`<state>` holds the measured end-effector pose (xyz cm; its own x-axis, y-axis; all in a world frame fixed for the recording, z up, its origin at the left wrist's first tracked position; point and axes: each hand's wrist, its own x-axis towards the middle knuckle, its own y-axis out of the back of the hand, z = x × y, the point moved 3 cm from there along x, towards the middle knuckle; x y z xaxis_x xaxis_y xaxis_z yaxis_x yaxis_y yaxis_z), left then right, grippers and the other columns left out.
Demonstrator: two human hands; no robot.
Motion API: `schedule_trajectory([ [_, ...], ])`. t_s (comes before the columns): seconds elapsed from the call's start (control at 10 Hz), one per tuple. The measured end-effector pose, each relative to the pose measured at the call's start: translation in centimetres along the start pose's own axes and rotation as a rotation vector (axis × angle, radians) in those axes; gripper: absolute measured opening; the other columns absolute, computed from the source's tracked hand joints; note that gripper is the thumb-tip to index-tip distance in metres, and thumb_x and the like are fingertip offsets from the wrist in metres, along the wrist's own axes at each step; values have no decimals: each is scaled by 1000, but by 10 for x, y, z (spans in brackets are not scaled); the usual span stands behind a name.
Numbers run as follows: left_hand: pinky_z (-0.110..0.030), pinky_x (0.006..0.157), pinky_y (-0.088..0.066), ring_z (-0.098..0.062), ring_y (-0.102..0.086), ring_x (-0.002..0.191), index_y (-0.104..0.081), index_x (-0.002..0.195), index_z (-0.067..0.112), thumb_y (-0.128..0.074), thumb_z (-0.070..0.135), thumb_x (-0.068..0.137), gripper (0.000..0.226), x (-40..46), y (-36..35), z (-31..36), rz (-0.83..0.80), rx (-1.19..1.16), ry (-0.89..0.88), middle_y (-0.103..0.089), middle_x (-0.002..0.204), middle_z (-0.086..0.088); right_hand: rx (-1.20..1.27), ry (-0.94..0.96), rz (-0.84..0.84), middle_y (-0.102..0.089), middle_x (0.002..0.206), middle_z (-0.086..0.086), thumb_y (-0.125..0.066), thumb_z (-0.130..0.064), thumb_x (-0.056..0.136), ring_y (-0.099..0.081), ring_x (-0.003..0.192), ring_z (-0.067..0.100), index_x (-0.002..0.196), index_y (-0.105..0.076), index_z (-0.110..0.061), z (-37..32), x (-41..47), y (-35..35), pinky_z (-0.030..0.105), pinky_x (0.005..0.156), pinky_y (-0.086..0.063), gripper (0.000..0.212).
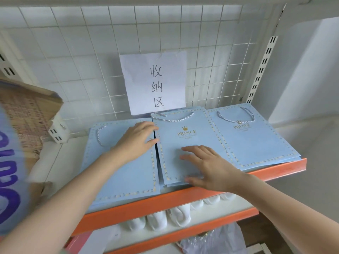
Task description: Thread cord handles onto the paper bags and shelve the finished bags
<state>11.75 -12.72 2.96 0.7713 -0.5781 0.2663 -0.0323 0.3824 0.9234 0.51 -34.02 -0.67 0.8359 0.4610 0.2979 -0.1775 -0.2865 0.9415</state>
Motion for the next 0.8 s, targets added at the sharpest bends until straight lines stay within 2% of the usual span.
schedule_trajectory([
  [0.1,-27,114,-6,-11,-3,144,-24,147,33,-46,72,78,82,-55,2,-11,-381,172,46,-6,157,8,-76,51,-7,-44,141,2,-47,-60,82,-42,125,20,132,-48,-22,-6,4,-11,40,111,-31,63],
  [0.2,-34,116,7,-10,19,143,-2,148,43,-25,94,51,112,-94,3,-16,-522,286,59,18,156,7,-72,64,18,-46,140,2,-48,-59,85,-43,126,19,132,-48,-20,-6,3,-17,44,109,-33,61],
  [0.3,-44,116,13,-11,32,138,10,146,44,-16,96,51,112,-110,-2,-15,-597,316,77,30,154,4,-108,86,57,-46,140,2,-47,-57,87,-41,127,18,133,-48,-19,-4,1,-22,43,110,-29,59],
  [0.4,-51,116,11,-19,30,140,9,148,40,-39,74,81,89,-108,-7,-7,-594,346,99,31,153,-1,-159,119,120,-52,136,6,-39,-57,91,-43,125,19,129,-54,-14,-5,2,-21,39,108,-28,59],
  [0.5,-55,115,8,-25,25,143,5,150,36,-33,73,81,87,-100,-15,-1,-543,373,74,24,156,-6,-194,110,155,-53,135,6,-40,-55,91,-45,123,20,127,-56,-14,-9,2,-22,39,106,-31,57],
  [0.6,-57,114,8,-26,24,143,5,149,37,-8,82,61,100,-96,-21,1,-530,360,47,21,157,-8,-183,84,115,-53,135,5,-39,-55,92,-45,124,19,127,-55,-14,-13,2,-20,37,107,-30,57],
  [0.7,-55,116,4,-24,20,144,1,150,37,0,93,55,110,-97,-17,4,-559,335,50,18,158,-6,-112,86,62,-53,134,4,-26,-56,96,-44,121,18,127,-56,-14,-12,2,-15,31,107,-27,59],
  [0.8,-45,117,-15,-21,-13,145,-33,145,31,12,91,57,116,-92,4,9,-360,225,4,-19,157,-5,19,30,136,-58,127,4,-27,-54,97,-54,115,21,120,-61,-13,-18,8,-1,31,101,-36,57],
])
